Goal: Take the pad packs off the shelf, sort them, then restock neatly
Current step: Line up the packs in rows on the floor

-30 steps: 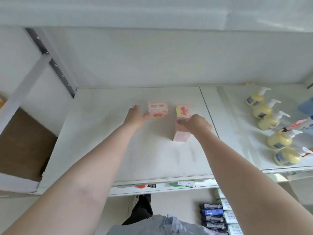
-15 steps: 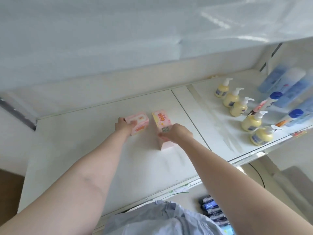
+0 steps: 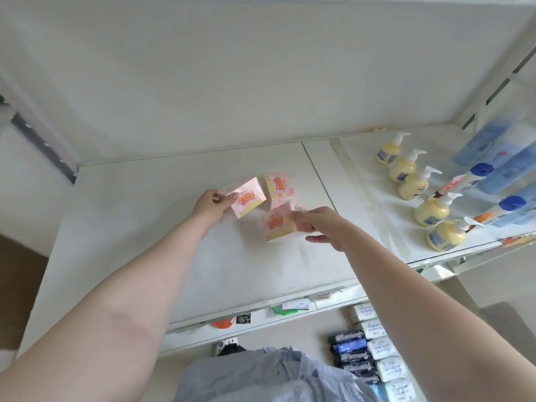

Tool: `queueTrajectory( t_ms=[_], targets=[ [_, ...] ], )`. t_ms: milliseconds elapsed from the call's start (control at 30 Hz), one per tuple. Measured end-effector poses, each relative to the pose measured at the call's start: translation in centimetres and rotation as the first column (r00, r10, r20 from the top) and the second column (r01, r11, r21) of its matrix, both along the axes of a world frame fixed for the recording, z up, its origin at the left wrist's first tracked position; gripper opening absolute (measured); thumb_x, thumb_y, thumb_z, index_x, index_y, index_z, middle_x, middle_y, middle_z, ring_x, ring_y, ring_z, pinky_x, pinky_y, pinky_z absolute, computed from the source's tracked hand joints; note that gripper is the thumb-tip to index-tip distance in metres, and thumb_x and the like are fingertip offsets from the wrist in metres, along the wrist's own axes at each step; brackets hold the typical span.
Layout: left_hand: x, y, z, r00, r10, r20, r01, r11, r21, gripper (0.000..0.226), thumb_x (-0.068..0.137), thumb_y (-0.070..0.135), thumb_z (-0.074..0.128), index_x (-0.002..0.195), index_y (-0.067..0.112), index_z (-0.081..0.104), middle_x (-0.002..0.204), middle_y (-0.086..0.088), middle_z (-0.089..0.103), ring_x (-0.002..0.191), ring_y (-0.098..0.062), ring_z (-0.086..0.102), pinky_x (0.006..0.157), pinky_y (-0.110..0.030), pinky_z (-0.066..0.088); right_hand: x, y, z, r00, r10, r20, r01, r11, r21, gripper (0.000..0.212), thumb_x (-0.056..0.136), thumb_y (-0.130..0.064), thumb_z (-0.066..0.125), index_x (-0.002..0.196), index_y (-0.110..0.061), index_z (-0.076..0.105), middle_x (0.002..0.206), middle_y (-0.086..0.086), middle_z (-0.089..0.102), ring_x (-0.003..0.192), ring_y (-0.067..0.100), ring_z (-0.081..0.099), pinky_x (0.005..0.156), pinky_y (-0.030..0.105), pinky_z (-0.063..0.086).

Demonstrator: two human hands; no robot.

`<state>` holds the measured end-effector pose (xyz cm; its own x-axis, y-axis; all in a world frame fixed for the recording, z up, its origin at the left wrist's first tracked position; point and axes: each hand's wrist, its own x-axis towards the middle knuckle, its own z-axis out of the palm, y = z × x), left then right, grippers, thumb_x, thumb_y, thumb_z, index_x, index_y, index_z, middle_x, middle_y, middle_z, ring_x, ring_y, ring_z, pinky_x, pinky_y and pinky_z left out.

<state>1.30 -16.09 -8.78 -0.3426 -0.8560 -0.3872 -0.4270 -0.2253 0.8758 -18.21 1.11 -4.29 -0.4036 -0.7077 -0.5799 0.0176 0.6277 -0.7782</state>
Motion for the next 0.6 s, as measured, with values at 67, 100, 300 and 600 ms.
queueTrajectory(
  t_ms=[67,100,300,600],
  targets=[
    [1.8,0.9,0.9,0.991,0.059,-0.121,-0.047,0.994,0.099,0.054,0.087,0.041,0.065,0.127,0.012,0.045,0.114,-0.007,0.058,0.096,-0.023,0.061,0.081,-0.036,0.053,-0.3,1.3,-0.2,0.991,0.065,0.117,-0.056,0.995,-0.078,0.038,0.073,-0.044,0.079,0.087,-0.011,0.067,0.085,0.002,0.060,0.085,0.013,0.057,0.077,0.026,0.055],
    [2.7,1.6,1.3,0.983,0.082,-0.162,-0.061,0.990,0.130,0.056,0.088,0.042,0.064,0.131,0.013,0.043,0.117,-0.008,0.058,0.099,-0.025,0.062,0.080,-0.038,0.055,-0.2,2.0,-0.4,0.980,0.088,0.180,-0.067,0.991,-0.115,0.038,0.072,-0.042,0.080,0.090,-0.011,0.069,0.088,0.003,0.062,0.087,0.015,0.058,0.079,0.027,0.055],
    [6.6,8.7,1.8,0.943,0.190,-0.275,-0.114,0.956,0.270,0.040,0.094,0.040,0.055,0.124,0.020,0.038,0.108,-0.006,0.055,0.104,-0.030,0.059,0.080,-0.045,0.057,2.5,5.3,-2.6,0.873,0.099,0.477,-0.012,0.983,-0.182,0.047,0.081,-0.028,0.071,0.124,-0.013,0.063,0.123,0.007,0.067,0.107,0.032,0.067,0.076,0.030,0.060],
    [11.4,16.4,3.1,0.839,0.350,-0.417,-0.163,0.892,0.421,0.033,0.097,0.037,0.049,0.121,0.019,0.034,0.128,-0.020,0.050,0.102,-0.042,0.063,0.073,-0.044,0.060,7.1,10.0,-2.7,0.799,0.245,0.550,-0.122,0.960,-0.250,0.054,0.081,-0.009,0.070,0.133,-0.007,0.054,0.122,0.015,0.066,0.098,0.032,0.067,0.076,0.034,0.060]
  ],
)
